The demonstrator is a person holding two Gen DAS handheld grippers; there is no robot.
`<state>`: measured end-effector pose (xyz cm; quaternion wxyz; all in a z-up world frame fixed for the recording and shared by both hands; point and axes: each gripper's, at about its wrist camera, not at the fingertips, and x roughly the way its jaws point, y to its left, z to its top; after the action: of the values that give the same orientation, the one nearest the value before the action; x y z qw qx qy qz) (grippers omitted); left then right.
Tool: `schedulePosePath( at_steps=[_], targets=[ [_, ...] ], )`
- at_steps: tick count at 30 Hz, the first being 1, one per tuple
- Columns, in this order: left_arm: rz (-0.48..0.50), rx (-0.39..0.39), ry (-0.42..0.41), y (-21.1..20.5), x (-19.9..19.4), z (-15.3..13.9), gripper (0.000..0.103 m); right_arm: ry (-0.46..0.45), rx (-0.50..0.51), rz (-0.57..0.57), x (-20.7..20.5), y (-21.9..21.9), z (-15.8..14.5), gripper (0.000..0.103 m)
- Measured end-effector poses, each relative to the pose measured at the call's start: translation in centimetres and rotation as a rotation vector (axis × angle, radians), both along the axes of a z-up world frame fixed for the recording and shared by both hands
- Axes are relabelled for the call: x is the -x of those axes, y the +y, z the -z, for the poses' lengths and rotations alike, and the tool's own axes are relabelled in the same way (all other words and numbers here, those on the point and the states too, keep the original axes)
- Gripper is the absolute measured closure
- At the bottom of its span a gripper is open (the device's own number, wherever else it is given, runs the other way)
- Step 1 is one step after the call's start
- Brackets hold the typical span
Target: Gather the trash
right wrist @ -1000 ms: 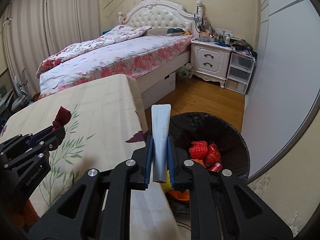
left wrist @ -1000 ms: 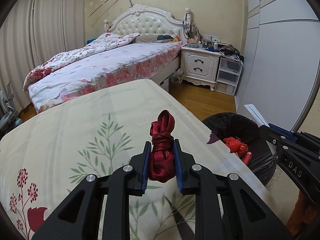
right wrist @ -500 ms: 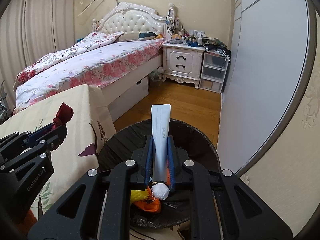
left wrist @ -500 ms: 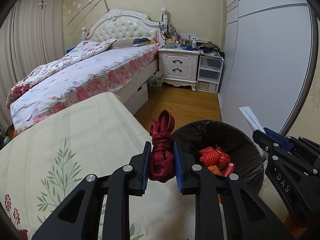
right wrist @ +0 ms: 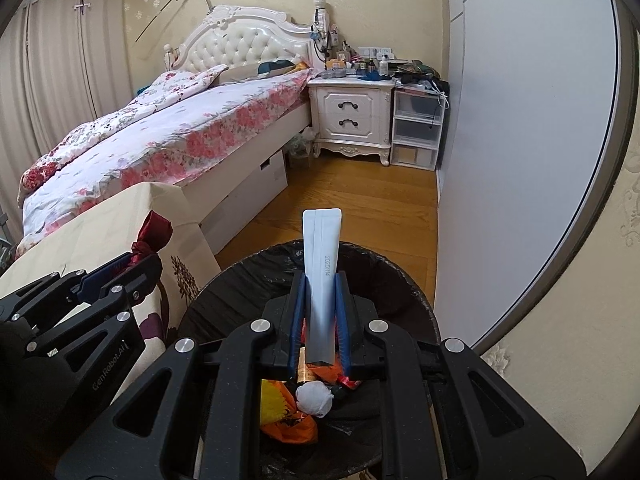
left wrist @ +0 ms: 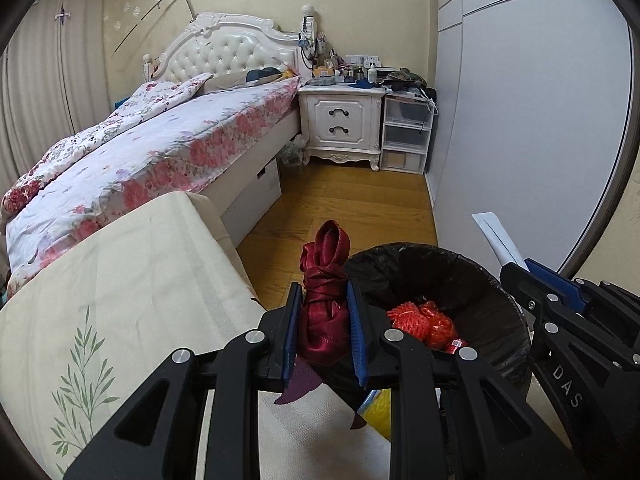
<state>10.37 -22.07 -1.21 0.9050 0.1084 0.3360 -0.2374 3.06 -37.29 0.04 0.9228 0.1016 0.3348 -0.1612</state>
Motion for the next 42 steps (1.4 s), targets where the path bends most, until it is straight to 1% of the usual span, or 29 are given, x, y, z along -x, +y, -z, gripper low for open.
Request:
schedulePosePath(
  at_steps=[11, 15, 16, 17, 18, 19, 20, 22, 24, 26, 27, 28, 30, 32, 33, 35, 37, 40, 42],
  targets=[
    [0.004, -0.03, 0.03, -1.1, -0.9, 0.9, 0.08, 0.028, -0.01, 0.02, -0.8, -0.9, 1.2, 0.088],
    [0.005, -0.039, 0.037, -1.4, -1.0, 1.0, 0.074, 0.037, -0.008, 0.022, -1.2, -1.1, 1.4, 0.088],
    [0.002, -0.041, 0.04, -1.5, -1.1, 1.0, 0.071, 0.04, -0.008, 0.021, -1.2, -1.1, 1.5, 0.087],
    [0.0, -0.042, 0.042, -1.5, -1.1, 1.0, 0.068, 0.042, -0.007, 0.021, -1.3, -1.1, 1.5, 0.086],
    [-0.004, -0.041, 0.042, -1.3, -1.3, 1.0, 0.061, 0.043, -0.005, 0.023, -1.4, -1.1, 1.6, 0.084],
    [-0.006, -0.039, 0.042, -1.3, -1.3, 1.0, 0.055, 0.042, -0.004, 0.025, -1.4, -1.1, 1.7, 0.077],
    [-0.008, -0.035, 0.042, -1.2, -1.3, 1.0, 0.053, 0.042, -0.003, 0.025, -1.5, -1.1, 1.7, 0.073],
    [-0.011, -0.032, 0.043, -1.2, -1.3, 1.0, 0.046, 0.039, 0.004, 0.034, -1.5, -1.1, 1.8, 0.063],
    [-0.014, -0.031, 0.047, -1.2, -1.4, 1.0, 0.042, 0.038, 0.005, 0.038, -1.5, -1.1, 1.8, 0.063],
    [-0.018, -0.029, 0.049, -1.1, -1.4, 1.0, 0.039, 0.036, 0.01, 0.046, -1.4, -1.2, 1.7, 0.059],
    [-0.021, -0.026, 0.049, -1.0, -1.4, 1.0, 0.036, 0.033, 0.014, 0.051, -1.3, -1.2, 1.6, 0.054],
    [-0.024, -0.024, 0.049, -1.0, -1.4, 0.9, 0.033, 0.03, 0.017, 0.054, -1.3, -1.3, 1.6, 0.051],
    [-0.032, -0.018, 0.047, -0.8, -1.4, 0.9, 0.03, 0.027, 0.022, 0.062, -1.1, -1.3, 1.5, 0.051],
    [-0.037, -0.017, 0.043, -0.7, -1.5, 0.8, 0.029, 0.02, 0.026, 0.069, -0.9, -1.4, 1.4, 0.046],
    [-0.04, -0.02, 0.04, -0.6, -1.5, 0.8, 0.027, 0.017, 0.031, 0.073, -1.0, -1.3, 1.3, 0.042],
    [-0.046, -0.024, 0.033, -0.5, -1.4, 0.8, 0.027, 0.016, 0.04, 0.079, -0.7, -1.4, 1.1, 0.041],
    [-0.053, -0.024, 0.03, -0.2, -1.4, 0.7, 0.025, 0.015, 0.044, 0.084, -0.6, -1.4, 1.0, 0.036],
    [-0.074, -0.024, 0.018, 0.5, -1.1, 0.5, 0.023, 0.016, 0.047, 0.09, -0.3, -1.4, 0.8, 0.031],
    [-0.091, -0.022, 0.004, 1.2, -0.9, 0.3, 0.023, 0.018, 0.046, 0.093, -0.2, -1.3, 0.7, 0.03]
  ],
)
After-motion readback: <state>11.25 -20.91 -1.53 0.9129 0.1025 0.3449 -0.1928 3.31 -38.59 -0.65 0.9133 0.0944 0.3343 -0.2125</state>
